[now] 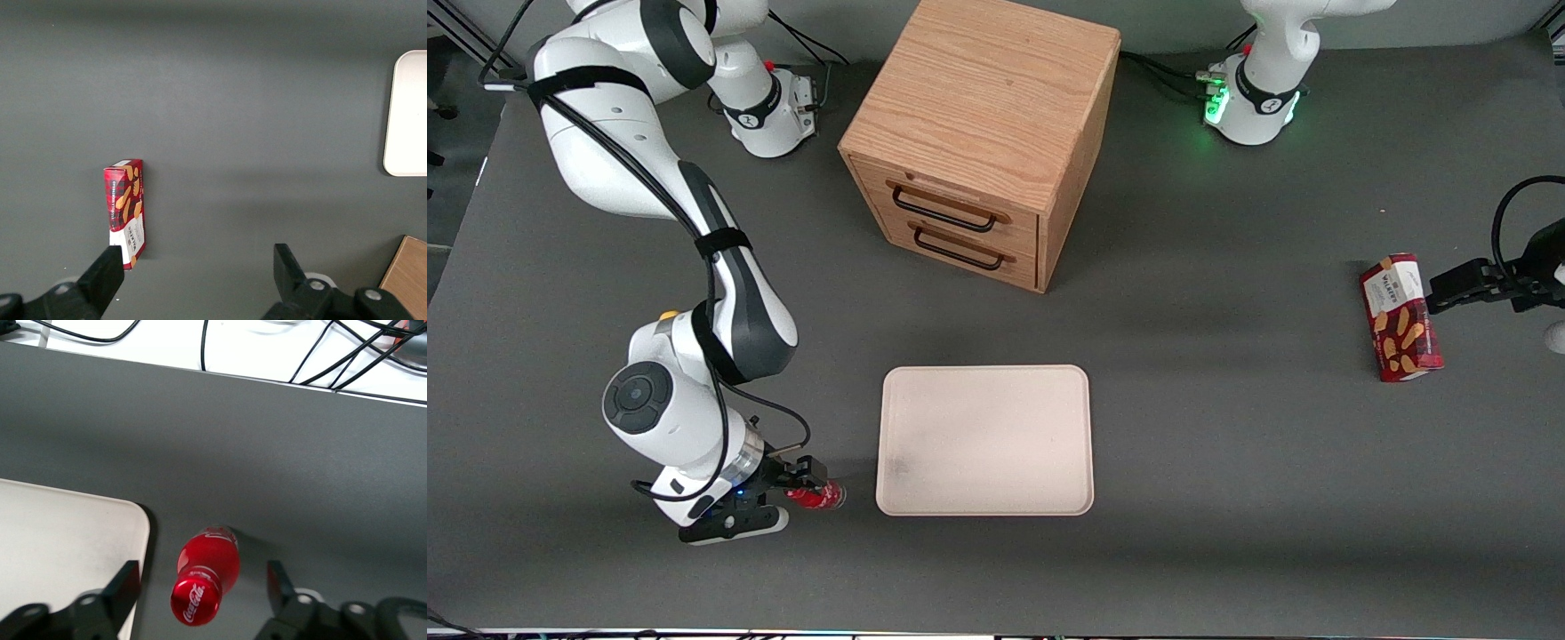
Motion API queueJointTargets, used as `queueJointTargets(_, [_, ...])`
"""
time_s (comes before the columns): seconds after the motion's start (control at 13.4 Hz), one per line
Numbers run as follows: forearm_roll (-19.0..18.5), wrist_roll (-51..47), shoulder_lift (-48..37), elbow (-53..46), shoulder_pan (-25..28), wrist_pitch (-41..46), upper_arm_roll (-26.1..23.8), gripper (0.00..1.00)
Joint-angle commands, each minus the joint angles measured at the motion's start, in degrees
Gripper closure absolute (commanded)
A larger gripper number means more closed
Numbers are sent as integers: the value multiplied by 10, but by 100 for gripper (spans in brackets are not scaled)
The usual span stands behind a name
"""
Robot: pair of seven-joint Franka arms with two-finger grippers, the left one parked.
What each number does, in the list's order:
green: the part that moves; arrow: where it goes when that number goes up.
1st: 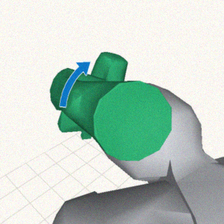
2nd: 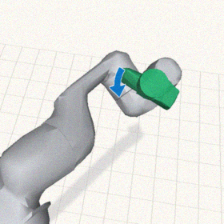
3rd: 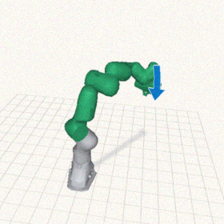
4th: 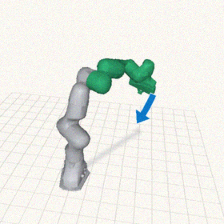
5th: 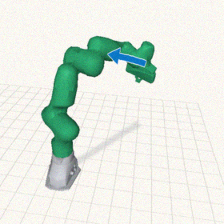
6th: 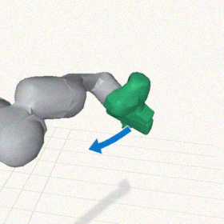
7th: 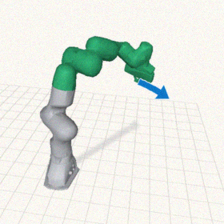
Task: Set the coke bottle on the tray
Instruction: 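Close the right gripper around the red bottle's body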
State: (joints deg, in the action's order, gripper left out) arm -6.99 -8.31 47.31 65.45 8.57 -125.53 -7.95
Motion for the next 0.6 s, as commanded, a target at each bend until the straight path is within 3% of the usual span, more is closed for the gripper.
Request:
queueJointTargets(0.0, [-6,4,-2,5,0,-10,1,97])
queueJointTargets(0.52, [-7,5,-5,4,0,-6,1,100])
